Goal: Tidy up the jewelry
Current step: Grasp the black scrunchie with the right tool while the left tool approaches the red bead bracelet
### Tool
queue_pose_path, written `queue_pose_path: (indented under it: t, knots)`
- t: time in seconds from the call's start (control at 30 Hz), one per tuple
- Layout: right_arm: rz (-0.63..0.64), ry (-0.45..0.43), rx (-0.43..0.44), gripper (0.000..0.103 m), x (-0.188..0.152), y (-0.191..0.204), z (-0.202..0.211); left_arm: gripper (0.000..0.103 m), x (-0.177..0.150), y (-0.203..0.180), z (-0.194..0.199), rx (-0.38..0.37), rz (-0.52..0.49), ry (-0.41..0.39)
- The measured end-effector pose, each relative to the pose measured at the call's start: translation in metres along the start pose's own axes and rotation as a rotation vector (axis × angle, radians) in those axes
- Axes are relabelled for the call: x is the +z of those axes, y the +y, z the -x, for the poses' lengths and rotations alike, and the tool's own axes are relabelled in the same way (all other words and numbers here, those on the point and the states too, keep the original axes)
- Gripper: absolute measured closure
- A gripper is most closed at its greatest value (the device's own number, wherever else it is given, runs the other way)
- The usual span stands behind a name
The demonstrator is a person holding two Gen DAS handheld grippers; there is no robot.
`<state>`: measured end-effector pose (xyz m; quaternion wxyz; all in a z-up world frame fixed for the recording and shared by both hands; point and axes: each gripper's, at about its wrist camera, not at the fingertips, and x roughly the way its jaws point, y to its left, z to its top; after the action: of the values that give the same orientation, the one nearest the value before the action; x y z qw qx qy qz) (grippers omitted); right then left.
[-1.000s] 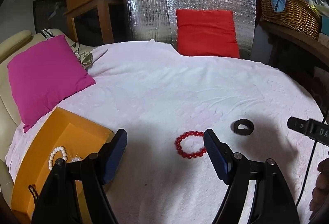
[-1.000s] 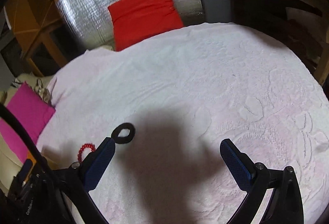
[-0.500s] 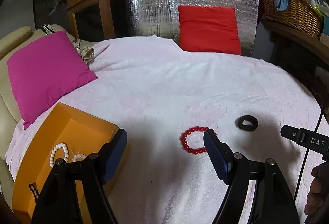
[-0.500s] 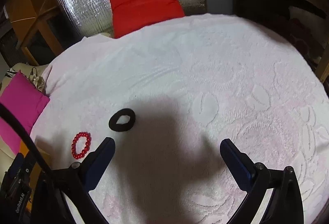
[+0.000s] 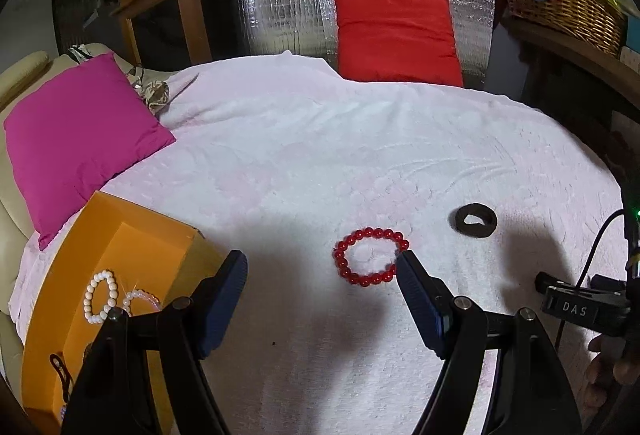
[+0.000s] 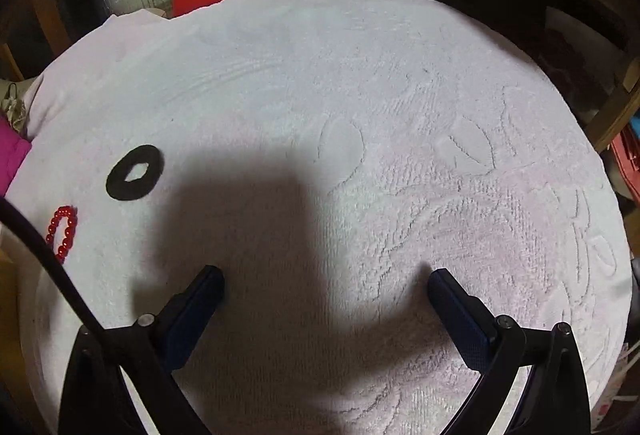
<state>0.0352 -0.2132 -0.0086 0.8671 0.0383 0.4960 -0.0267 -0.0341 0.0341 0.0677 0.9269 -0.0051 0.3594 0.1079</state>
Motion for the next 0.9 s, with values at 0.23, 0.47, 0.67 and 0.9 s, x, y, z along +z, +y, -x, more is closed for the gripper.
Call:
queue_pose_path:
  t: [0.23, 0.47, 0.67, 0.9]
  knots:
    - [-0.052, -0.046, 0.015, 0.000, -0.015, -0.005, 0.005, 0.026, -0.001, -0.002, -0.008, -0.003, 0.002, 0.034]
    - [-0.029, -0.095, 0.009, 0.000, -0.035, -0.004, 0.016, 0.026, 0.001, 0.003, -0.014, -0.013, 0.033, 0.057]
    - [0.005, -0.048, 0.048, 0.000, -0.037, -0.010, 0.021, 0.026, 0.000, 0.000, -0.013, -0.017, 0.017, 0.055]
    - [-0.005, -0.014, 0.118, 0.000, -0.024, -0.004, 0.036, 0.026, 0.000, 0.002, -0.014, -0.015, 0.012, 0.055]
